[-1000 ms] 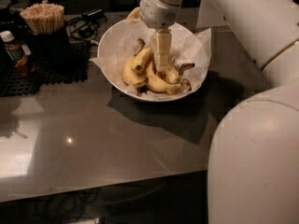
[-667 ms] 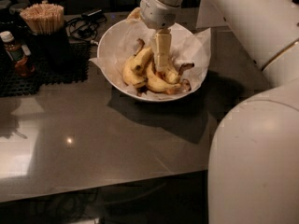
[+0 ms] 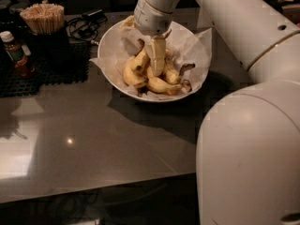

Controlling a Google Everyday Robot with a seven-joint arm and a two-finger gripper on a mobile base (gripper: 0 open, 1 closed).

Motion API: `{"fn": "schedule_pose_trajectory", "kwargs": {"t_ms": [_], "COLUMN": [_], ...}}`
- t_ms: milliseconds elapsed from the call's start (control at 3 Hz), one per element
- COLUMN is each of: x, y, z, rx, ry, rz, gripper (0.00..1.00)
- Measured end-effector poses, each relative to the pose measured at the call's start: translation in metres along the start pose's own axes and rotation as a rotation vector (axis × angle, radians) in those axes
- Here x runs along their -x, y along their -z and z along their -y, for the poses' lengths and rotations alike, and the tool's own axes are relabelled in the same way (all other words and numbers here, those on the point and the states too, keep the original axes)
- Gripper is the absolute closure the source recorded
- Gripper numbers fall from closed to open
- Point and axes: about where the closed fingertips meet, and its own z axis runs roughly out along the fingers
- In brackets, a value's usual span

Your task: Pick banana from white bowl

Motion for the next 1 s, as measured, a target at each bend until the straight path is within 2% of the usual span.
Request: {"fn": "schedule_pose_trajectory", "kwargs": {"t_ms": [333,667,1000], "x": [0.0001,0.0001,0.0000], "y": [-0.0006,-0.0006,-0.0006], "z": [-0.0004,-0.0004,-0.0004], "rx": [0.003,0.003,0.003], "ry": [0.003,0.003,0.003], "rz": [0.002,0.002,0.002], "gripper": [0.00,0.19,0.42]}}
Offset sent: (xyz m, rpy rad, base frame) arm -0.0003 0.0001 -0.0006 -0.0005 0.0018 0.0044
